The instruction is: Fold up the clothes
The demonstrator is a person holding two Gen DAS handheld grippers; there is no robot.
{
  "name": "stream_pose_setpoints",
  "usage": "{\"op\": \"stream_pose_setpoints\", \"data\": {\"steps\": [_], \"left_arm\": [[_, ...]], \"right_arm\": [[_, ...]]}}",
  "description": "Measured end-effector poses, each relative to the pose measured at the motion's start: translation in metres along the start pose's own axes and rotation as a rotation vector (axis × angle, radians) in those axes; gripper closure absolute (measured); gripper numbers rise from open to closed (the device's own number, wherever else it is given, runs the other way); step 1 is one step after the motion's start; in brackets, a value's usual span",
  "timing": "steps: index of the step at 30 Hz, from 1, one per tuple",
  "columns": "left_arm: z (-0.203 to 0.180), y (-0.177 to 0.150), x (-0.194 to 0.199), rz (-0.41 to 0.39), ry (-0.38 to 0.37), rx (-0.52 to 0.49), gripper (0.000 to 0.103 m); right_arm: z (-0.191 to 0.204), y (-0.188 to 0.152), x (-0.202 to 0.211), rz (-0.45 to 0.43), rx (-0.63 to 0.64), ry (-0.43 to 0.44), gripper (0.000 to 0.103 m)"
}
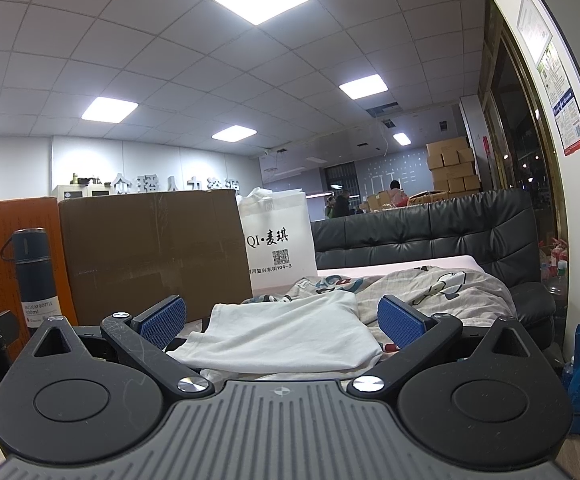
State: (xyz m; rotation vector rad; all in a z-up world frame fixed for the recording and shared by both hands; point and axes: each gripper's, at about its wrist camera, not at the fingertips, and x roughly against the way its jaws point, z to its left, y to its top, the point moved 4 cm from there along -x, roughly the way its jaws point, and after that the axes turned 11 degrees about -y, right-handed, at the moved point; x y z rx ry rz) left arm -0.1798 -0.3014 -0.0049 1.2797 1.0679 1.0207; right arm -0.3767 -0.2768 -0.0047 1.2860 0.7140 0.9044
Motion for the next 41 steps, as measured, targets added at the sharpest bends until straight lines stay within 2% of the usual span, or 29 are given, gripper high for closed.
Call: {"op": "stream_pose_setpoints", "data": {"steps": [11,19,41], "left_arm": [[0.001,-0.003,-0.006,0.035,0.016,-0.003,0.000],[0.002,-0.004,-0.009,0.047,0.016,-0.002,0.000],[-0.002,-0.005,-0.007,0.051,0.016,-0.003,0.000]], "right_arm": [[0.011,-0.010,-0.024,0.119,0.077,-0.030,0.000],[0.011,-0.016,-0.035,0.187,0.084,-0.042,0.000],[0.012,-0.016,-0.035,0.181,0.085,-0.043,0.000]]}}
